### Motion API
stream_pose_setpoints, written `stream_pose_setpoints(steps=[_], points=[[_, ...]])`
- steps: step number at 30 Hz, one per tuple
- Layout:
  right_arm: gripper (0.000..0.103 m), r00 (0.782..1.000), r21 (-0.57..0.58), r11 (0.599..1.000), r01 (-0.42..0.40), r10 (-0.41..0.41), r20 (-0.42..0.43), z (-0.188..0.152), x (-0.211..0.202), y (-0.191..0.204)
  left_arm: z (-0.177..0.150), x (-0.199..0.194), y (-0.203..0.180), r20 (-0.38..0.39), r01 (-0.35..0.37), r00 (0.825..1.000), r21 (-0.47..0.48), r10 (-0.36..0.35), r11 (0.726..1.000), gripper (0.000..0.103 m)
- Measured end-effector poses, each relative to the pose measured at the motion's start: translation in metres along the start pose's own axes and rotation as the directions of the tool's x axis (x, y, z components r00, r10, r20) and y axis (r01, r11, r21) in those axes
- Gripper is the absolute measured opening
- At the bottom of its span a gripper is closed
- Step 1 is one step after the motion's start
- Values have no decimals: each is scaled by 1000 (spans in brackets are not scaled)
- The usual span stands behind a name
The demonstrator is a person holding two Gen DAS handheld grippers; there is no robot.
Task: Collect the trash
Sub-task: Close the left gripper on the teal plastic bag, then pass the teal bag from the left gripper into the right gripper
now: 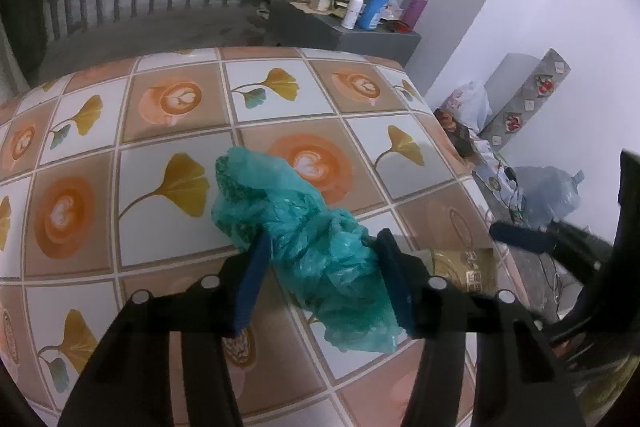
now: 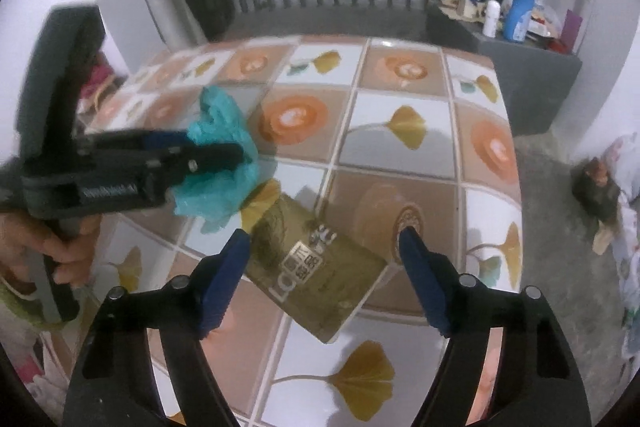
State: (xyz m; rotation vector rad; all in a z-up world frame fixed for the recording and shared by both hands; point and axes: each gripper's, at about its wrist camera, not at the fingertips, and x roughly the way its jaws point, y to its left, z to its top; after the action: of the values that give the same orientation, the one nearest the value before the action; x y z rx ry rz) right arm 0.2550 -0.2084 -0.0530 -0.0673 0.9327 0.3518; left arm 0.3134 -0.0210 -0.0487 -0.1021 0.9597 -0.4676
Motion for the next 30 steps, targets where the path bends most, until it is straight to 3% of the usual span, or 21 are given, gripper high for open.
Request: stream_pose_setpoints(steps=[3,10,16,20,23,26,30], points=[[85,1000,13,1000,-28,28,-8,6,2,-5,-3,-4,1,-2,15,1000,19,-15,1000,48],[87,995,31,998,-48,51,-87,5,25,-9,-19,-20,9,-32,74,997,66,-72,995,46],[64,994,43,999,-10,15,-108,-15,10,6,-51,-49,12,-99,155,985,132,-143,979,46],[48,991,143,988,-52,69,-114,-32,-6,5,-74,-67,12,-142,223,968,126,-205,967,46],[33,982,298,945,-132,165,-88,-57,-23,-1,-101,-85,8,-163,272,954,115,-252,955,46],[27,971,398,901,-176,224,-79,-83,-32,0,-125,-99,2,-181,312,940,118,-288,943,46],[28,962,417,880,-228,268,-41,-102,-52,17,-147,-113,-6,-190,345,928,115,-320,932,48]])
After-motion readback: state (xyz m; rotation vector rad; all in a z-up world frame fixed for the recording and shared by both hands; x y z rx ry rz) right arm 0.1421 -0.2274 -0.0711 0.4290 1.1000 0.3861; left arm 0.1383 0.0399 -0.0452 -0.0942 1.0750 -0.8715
